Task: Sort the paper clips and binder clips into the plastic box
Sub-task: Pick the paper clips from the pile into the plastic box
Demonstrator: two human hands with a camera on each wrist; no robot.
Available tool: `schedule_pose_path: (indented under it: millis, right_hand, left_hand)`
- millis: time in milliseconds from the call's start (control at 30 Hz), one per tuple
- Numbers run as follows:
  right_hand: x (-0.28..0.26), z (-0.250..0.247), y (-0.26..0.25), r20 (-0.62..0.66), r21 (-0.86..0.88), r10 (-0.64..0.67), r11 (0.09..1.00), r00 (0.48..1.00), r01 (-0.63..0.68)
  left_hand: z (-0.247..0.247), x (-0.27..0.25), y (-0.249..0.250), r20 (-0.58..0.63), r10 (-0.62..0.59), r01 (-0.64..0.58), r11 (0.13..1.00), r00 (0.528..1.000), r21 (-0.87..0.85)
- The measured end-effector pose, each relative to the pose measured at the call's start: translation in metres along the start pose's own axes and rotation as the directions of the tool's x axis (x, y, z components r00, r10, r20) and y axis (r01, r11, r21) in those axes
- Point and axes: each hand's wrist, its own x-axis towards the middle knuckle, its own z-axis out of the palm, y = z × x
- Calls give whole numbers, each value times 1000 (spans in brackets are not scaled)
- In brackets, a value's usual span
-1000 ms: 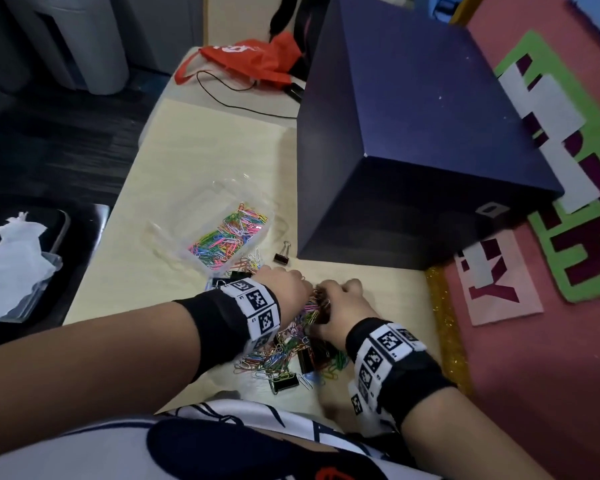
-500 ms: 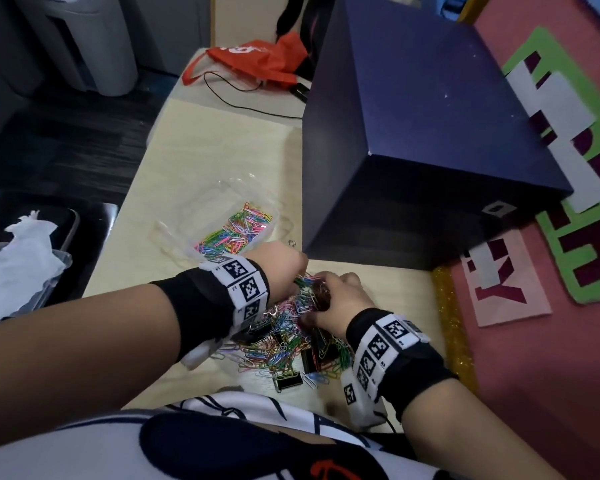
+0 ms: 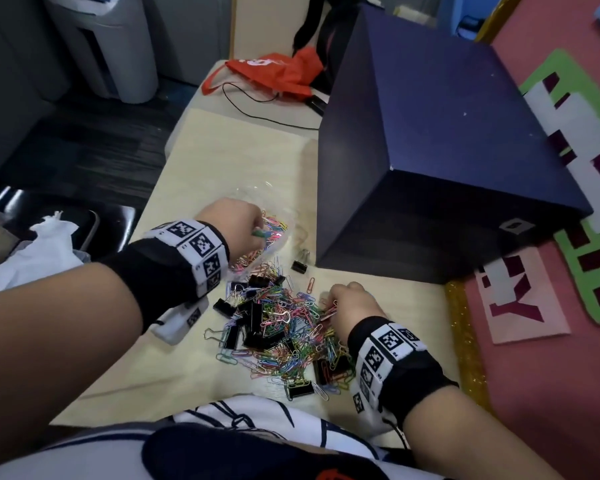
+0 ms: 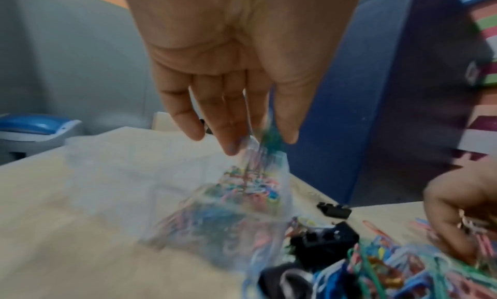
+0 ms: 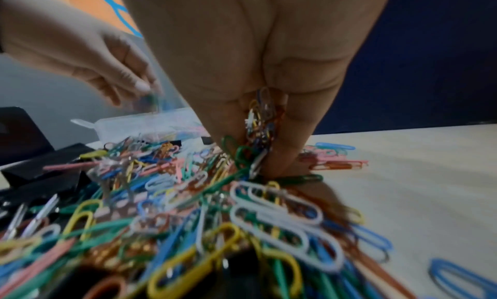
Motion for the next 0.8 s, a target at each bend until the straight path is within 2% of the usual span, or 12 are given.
schedule_pose_path:
  millis: [133,200,300,433,567,667,800]
  right_hand:
    - [4,-10,-7,-27,-46,-5,999,1000,4]
    - [5,-18,-16,-40,-63,-27,998,999,24]
    - [7,-30,-32,-48,-58,-114,992,992,111]
    - [12,-41,-61,-147,58,-213,973,966,223]
    - [25,-44,-91,-272,277,-181,926,945,258]
    - [34,-43,-104,-215,387,-170,889,962,244]
    - [34,-48,-96,-173,319,-145,927,974,195]
  left_hand:
    - [4,-2,-18,-17,-45,45,998,999,34]
    - [8,-2,-26,-32,-103,105,992,994,65]
    - [13,-3,-32,52,-181,169,969,982,181]
    - [20,-5,-35,86,-150,128,968,985,215]
    - [24,-6,-35,89,-119,97,971,989,218]
    - [24,-6,-37,91,-108,88,974,990,209]
    - [23,-5,-38,96,-102,81,976,990,202]
